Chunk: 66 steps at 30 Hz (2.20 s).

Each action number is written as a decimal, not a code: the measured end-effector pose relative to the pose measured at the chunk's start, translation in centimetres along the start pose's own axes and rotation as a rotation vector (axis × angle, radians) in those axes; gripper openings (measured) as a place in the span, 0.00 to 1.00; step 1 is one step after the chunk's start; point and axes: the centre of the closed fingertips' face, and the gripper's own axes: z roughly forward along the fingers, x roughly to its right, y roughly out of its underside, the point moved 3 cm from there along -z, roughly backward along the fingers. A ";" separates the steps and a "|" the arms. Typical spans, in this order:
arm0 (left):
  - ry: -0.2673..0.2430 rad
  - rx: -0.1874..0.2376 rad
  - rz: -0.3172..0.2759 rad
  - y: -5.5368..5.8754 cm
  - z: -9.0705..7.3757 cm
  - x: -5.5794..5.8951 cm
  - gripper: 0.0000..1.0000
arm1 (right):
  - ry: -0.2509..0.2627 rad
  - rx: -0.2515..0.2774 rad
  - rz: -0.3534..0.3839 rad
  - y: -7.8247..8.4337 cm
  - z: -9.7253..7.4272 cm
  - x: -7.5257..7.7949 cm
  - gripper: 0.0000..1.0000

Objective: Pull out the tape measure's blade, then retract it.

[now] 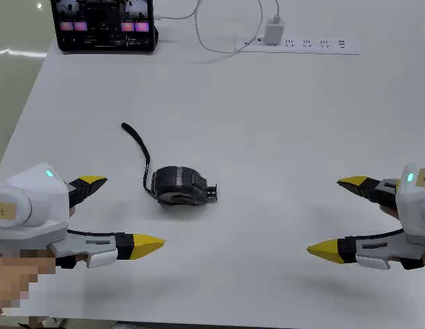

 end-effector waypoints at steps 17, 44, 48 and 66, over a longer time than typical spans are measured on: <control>0.003 -0.009 -0.002 0.2 0.0 0.0 0.96 | -0.005 0.000 -0.002 0.0 0.0 -0.2 0.78; 0.002 -0.009 0.020 0.2 -0.1 -0.1 0.92 | -0.015 0.018 0.002 -0.2 0.1 -0.1 0.74; 0.005 -0.015 0.032 0.1 0.0 -0.2 0.91 | -0.017 0.020 -0.001 -0.3 0.2 -0.1 0.74; 0.019 -0.057 0.123 -0.4 1.0 -0.8 0.85 | -0.044 0.021 -0.016 -0.6 0.7 0.2 0.72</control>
